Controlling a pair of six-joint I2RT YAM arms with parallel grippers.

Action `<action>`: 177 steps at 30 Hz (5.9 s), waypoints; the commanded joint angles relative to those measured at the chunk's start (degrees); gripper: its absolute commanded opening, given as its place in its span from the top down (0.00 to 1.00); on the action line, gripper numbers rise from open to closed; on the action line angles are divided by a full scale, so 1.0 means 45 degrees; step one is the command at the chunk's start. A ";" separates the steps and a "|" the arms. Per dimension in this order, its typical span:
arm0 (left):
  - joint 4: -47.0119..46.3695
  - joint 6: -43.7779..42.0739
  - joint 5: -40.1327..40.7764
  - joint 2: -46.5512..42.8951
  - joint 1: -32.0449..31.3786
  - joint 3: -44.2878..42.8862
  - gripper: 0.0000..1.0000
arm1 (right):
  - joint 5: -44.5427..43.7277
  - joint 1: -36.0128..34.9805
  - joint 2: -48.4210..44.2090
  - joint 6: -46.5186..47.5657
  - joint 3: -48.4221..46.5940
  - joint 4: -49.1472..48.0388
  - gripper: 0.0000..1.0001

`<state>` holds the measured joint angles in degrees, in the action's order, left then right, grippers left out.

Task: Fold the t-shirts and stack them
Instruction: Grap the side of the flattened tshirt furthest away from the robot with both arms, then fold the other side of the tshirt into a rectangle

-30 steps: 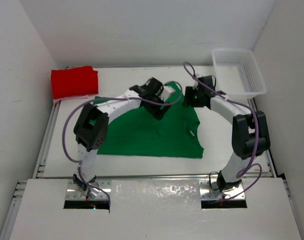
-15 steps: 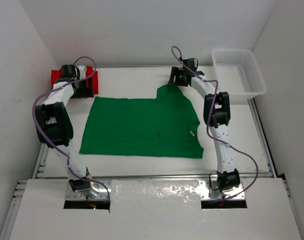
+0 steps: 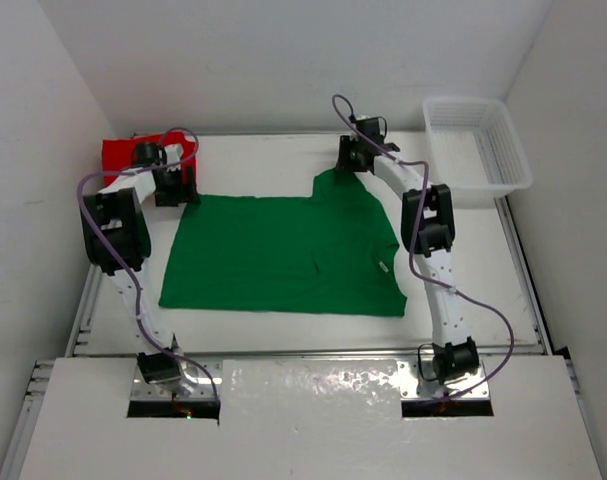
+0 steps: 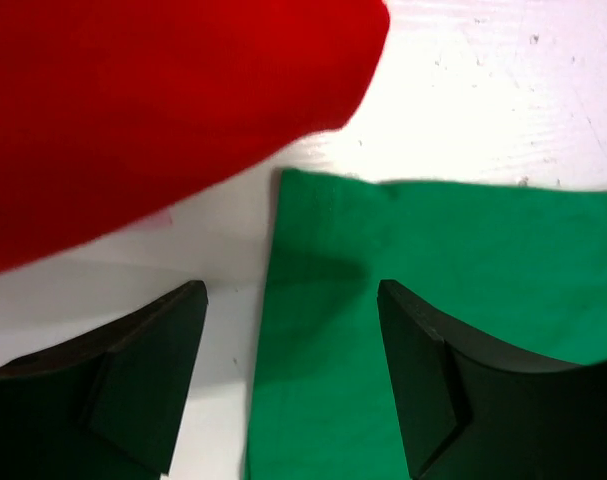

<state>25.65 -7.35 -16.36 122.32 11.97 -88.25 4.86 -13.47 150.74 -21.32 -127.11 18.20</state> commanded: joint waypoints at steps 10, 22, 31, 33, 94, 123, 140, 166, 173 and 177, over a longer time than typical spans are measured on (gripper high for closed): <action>-0.0778 0.0775 -0.0641 0.1567 -0.0745 -0.0839 0.43 | -0.0514 -0.0385 -0.0038 0.0090 0.1252 0.0860 0.90; 0.0355 -0.0179 0.0471 -0.0052 -0.0570 0.0118 1.00 | 0.0403 -0.0034 -0.3142 -0.0398 0.4201 -0.1207 1.00; -0.0679 -0.3401 0.0199 -0.4772 -0.0531 0.3155 1.00 | 0.0756 0.0065 -1.0287 -0.1022 1.2740 -0.3984 1.00; -0.0855 -0.4433 0.0062 -0.5867 -0.0511 0.4678 1.00 | 0.0619 0.0065 -1.2319 -0.1218 1.5125 -0.4685 1.00; 0.0590 -0.2077 -0.3571 -0.2503 -0.9922 -0.0544 0.55 | 0.1243 -0.0873 -1.7208 -0.2681 2.3968 -0.5662 1.00; -0.0504 -0.2565 0.0512 -0.0796 -1.2405 0.0118 0.65 | 0.1458 -0.0560 -1.7755 -0.3329 2.4672 -0.6485 1.00; -0.0270 -0.2155 -0.0447 -0.1479 -1.2347 -0.0272 1.00 | 0.1361 -0.0541 -1.7891 -0.2549 2.4127 -0.5589 1.00; -0.1128 -0.1550 -0.0937 -0.3179 -1.1937 0.2950 1.00 | 0.2534 -0.0561 -1.9260 -0.1315 2.3055 -0.3983 1.00; -0.2650 -0.0183 0.1036 -0.3276 -1.1898 0.3164 1.00 | 0.1088 -0.0424 -1.7444 -0.0712 2.1295 -0.4590 1.00; -0.3004 0.0266 0.1700 -0.3316 -1.1898 0.3262 1.00 | 0.0795 -0.0385 -1.6389 -0.0146 2.0454 -0.4493 1.00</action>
<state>16.82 -9.30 -12.58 109.78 -42.28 -74.00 10.81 -15.49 74.61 -24.82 -31.64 -0.03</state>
